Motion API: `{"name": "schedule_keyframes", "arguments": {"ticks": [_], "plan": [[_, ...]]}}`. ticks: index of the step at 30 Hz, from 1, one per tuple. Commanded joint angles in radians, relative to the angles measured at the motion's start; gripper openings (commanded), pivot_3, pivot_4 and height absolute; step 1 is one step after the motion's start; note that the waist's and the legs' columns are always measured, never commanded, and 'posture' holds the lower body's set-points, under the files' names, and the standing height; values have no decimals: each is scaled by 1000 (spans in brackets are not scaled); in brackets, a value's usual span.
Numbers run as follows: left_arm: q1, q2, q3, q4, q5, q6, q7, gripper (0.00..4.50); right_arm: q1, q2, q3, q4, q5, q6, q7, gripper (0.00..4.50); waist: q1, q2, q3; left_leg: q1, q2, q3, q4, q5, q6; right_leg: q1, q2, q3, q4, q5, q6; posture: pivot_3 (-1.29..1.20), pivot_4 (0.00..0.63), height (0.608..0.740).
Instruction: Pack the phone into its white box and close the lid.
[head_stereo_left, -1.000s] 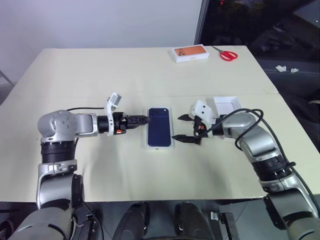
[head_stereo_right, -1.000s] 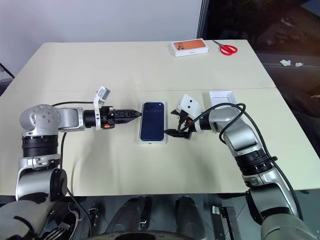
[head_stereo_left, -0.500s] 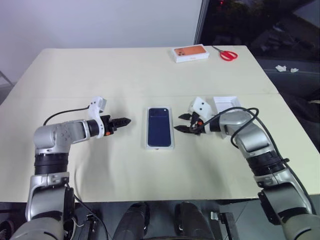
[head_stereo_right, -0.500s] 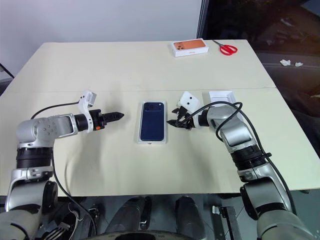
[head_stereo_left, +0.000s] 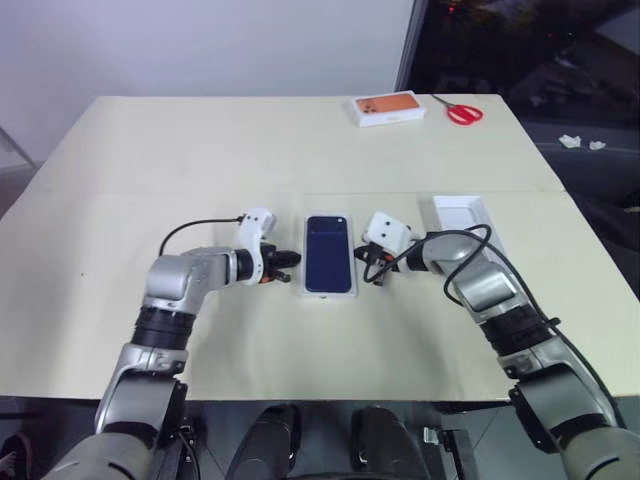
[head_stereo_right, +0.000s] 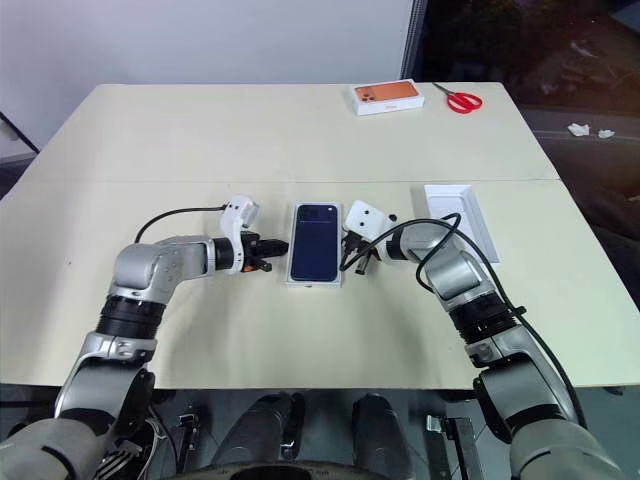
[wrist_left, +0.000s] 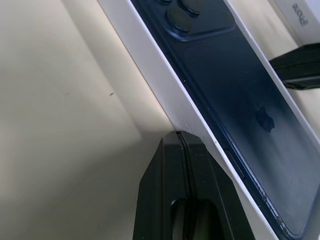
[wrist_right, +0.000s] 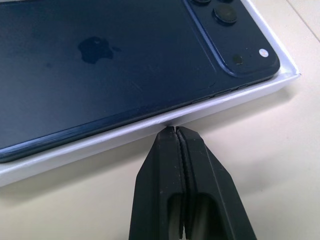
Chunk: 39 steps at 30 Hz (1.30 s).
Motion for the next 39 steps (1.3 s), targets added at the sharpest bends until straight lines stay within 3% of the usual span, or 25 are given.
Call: {"name": "schedule_keyframes", "arguments": {"ticks": [1, 7, 15, 30, 32, 37, 39], "plan": [[-31, -88, -104, 90, 31, -29, -46, 0, -17, -44, -40, -3, -5, -36, 16, 58, 8, 0, 0, 0, -1, -1, 1, 0, 1, 1, 0, -1, 0, 0, 0, 0, 150, 740], [-135, -192, -110, 260, 97, -138, -66, 0, 32, -151, -71, 44, -27, -73, 38, 58, 32, 0, 0, -1, -2, -1, 3, -3, 5, 3, -1, -2, -3, 0, 0, 0, 150, 740], [-260, -249, -99, 491, 190, -299, -111, 0, 66, -215, -108, 58, -28, -90, 44, 58, 24, 0, 0, -1, -2, 0, 9, -6, 9, 6, -1, -3, -3, 0, 1, 0, 150, 740], [-185, -121, -77, 367, 228, -341, -193, 0, 24, -201, -172, 51, 27, -52, 34, 58, -7, 0, 0, -1, 0, 0, 10, -6, 9, 5, 0, -1, -1, 0, 1, 0, 150, 740], [-162, -93, -43, 304, 196, -335, -204, 0, 12, -206, -213, 17, 79, 9, 55, 572, -15, 1, 1, -1, 1, 0, 9, -6, 9, 4, 0, -1, 0, 0, 1, 0, 150, 740], [-109, -14, 18, 176, 161, -369, -232, 2352, -1, -245, -268, -96, 152, 195, 92, 3000, -28, 3, 2, -2, 2, 0, 7, -6, 10, 0, 0, 1, 1, 0, 1, 0, 150, 740], [-78, 25, 19, 144, 188, -471, -244, 3336, -16, -251, -286, -131, 162, 292, 63, 4005, -27, 3, 2, -2, 2, 0, 6, -6, 10, 0, 0, 1, 1, 0, 1, 0, 150, 740]]}}
